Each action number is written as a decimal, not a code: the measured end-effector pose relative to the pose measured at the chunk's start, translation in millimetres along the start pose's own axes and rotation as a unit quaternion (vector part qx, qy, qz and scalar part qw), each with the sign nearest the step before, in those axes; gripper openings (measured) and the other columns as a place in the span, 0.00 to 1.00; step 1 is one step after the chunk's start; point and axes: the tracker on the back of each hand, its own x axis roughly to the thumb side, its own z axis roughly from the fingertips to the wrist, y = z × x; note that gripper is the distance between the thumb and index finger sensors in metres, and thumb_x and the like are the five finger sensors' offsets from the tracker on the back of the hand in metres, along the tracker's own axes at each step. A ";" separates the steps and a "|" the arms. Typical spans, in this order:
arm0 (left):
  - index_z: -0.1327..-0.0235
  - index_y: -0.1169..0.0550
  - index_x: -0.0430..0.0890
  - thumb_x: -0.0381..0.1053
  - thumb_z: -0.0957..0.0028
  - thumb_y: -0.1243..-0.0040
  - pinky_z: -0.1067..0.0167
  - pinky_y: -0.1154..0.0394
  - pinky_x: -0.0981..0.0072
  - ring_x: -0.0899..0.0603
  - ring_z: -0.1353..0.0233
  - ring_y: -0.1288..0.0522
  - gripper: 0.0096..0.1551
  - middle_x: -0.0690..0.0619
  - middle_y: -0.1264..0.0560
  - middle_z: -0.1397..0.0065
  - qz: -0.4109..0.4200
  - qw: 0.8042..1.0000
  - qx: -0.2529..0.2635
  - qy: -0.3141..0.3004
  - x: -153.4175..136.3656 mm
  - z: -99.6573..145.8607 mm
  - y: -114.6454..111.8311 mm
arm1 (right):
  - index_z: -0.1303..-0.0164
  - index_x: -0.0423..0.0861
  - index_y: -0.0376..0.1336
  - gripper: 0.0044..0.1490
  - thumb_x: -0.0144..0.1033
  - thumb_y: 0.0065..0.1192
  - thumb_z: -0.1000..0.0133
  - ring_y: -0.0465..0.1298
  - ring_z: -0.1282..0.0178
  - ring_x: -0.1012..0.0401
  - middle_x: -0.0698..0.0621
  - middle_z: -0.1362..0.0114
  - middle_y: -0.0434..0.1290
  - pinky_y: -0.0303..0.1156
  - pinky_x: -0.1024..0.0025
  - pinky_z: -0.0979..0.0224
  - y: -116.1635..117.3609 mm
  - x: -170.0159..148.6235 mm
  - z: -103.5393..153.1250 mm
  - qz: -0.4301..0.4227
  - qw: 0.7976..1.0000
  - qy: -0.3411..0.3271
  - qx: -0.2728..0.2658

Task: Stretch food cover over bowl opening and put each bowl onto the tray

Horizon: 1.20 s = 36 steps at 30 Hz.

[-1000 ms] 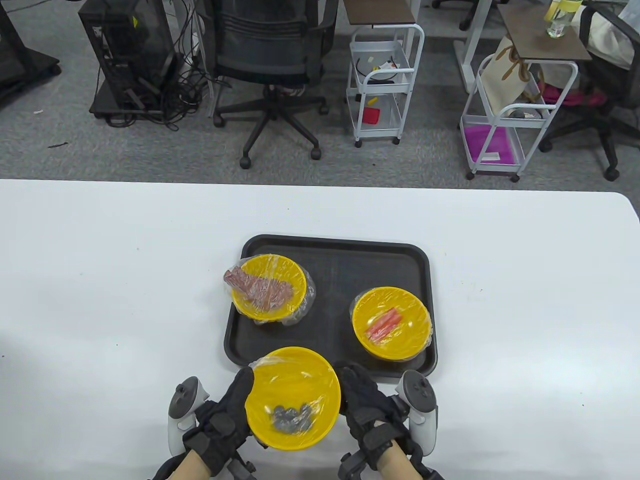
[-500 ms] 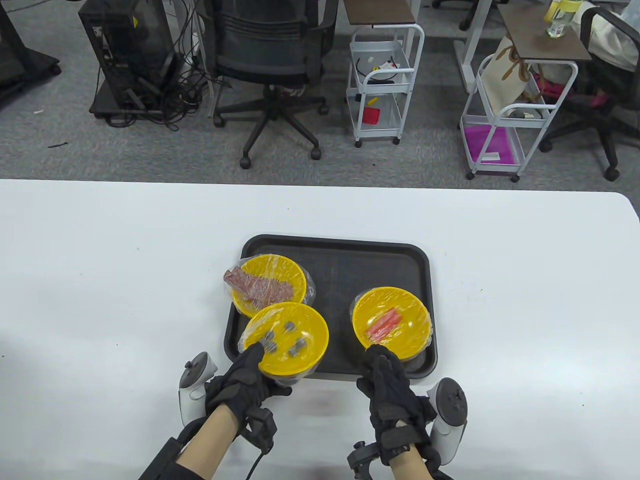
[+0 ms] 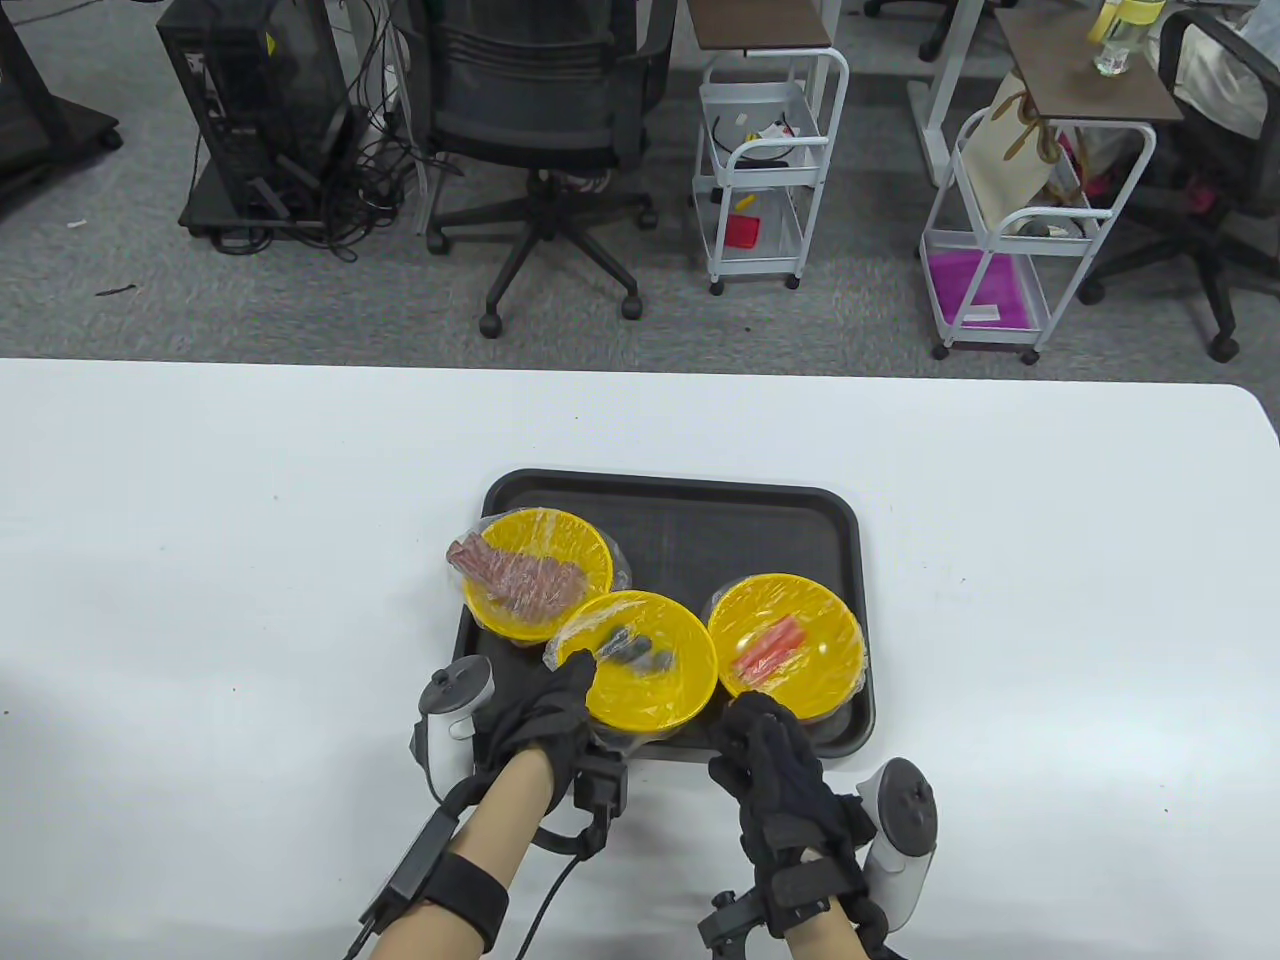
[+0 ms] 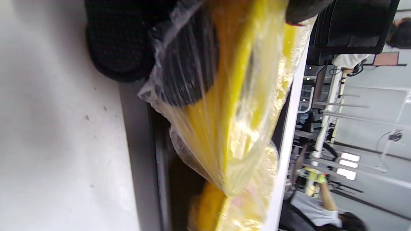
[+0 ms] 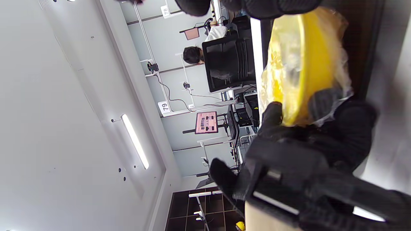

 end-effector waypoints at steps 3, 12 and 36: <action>0.22 0.57 0.37 0.69 0.37 0.66 0.45 0.22 0.50 0.47 0.48 0.18 0.47 0.33 0.40 0.27 0.019 0.999 -0.020 -0.025 -4.7 4.0 2.8 | 0.24 0.43 0.46 0.38 0.53 0.40 0.39 0.54 0.24 0.40 0.37 0.23 0.45 0.58 0.46 0.28 -1.0 1.1 1.0 -0.008 1.000 -0.003 0.003; 0.22 0.60 0.39 0.71 0.39 0.70 0.38 0.33 0.35 0.30 0.33 0.31 0.49 0.28 0.55 0.20 0.057 0.989 0.044 -0.132 -17.1 40.5 29.2 | 0.23 0.43 0.44 0.39 0.54 0.41 0.39 0.52 0.23 0.39 0.37 0.22 0.43 0.55 0.43 0.27 -2.2 2.2 1.8 0.001 1.000 -0.011 -0.006; 0.16 0.59 0.56 0.77 0.44 0.64 0.42 0.70 0.19 0.23 0.25 0.76 0.49 0.38 0.72 0.17 -0.639 0.651 0.302 -0.276 -8.2 100.7 95.6 | 0.25 0.73 0.30 0.51 0.63 0.56 0.46 0.10 0.26 0.45 0.52 0.22 0.16 0.18 0.35 0.28 -33.3 19.6 6.9 0.605 0.768 -0.034 -0.211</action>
